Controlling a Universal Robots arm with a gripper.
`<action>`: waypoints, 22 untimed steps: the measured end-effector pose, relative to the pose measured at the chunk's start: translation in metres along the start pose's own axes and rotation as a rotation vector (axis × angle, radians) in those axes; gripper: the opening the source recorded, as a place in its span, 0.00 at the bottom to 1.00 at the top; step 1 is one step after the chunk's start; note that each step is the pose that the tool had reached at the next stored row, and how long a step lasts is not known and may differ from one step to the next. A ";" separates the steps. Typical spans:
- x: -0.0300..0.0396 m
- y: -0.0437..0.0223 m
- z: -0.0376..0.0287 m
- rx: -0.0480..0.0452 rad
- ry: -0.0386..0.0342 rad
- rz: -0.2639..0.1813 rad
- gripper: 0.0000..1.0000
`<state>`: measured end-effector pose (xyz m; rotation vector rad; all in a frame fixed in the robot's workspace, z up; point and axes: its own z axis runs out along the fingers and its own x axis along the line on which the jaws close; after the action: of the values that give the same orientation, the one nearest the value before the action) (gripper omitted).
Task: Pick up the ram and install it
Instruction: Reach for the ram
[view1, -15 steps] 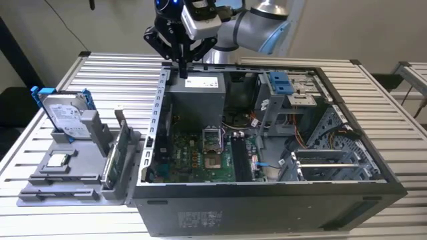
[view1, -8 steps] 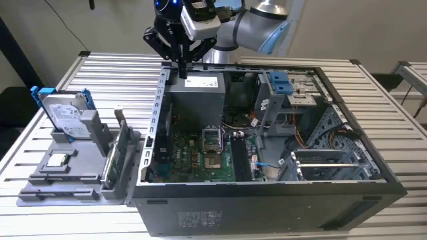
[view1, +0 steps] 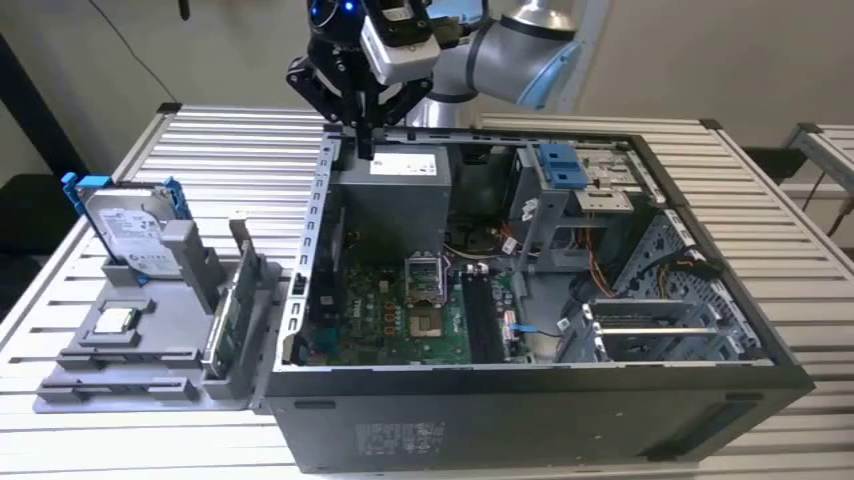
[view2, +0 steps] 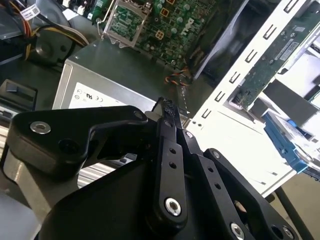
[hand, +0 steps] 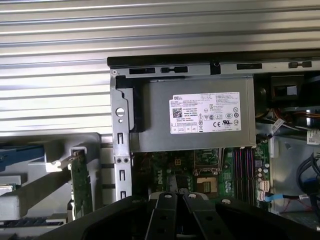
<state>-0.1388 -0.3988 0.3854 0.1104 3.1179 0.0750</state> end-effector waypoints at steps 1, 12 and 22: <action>0.0001 0.0000 0.0004 0.0000 0.0000 0.000 0.11; 0.0029 -0.0004 0.0031 0.0000 0.0000 0.000 0.11; 0.0058 -0.0003 0.0041 0.0002 0.0001 0.000 0.11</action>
<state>-0.1445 -0.3985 0.3812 0.1104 3.1180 0.0747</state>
